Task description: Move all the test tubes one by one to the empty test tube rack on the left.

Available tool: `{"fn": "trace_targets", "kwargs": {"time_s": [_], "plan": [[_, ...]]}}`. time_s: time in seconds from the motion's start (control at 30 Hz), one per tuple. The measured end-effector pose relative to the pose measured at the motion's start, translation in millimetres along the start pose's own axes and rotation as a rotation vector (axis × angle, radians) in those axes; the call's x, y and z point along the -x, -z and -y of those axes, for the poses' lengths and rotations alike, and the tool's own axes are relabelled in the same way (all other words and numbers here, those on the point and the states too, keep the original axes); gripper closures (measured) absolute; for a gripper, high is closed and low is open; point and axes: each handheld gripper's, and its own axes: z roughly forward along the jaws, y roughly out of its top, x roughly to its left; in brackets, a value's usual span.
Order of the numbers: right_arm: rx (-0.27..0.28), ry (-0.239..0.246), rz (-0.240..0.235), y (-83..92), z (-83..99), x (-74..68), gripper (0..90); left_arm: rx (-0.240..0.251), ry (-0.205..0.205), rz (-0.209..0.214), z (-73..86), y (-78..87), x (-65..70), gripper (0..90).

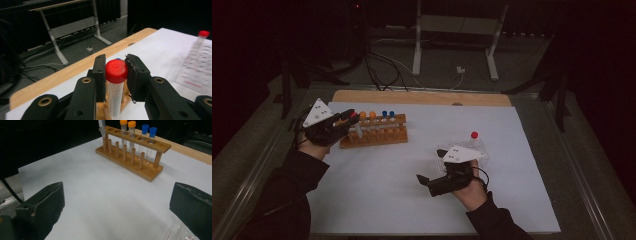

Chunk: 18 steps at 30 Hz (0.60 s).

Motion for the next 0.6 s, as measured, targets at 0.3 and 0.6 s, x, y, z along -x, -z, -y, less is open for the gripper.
{"fn": "trace_targets", "kwargs": {"time_s": [0.3, 0.6], "plan": [[0.001, -0.002, -0.004, 0.0, 0.0, 0.4, 0.0, 0.022, 0.053, -0.073, -2.7, -16.7, -23.7, 71.8], [0.006, -0.01, -0.013, 0.9, 0.6, 1.9, 0.0, 0.018, 0.107, -0.132, 6.8, -36.8, -38.0, 71.8]]}}
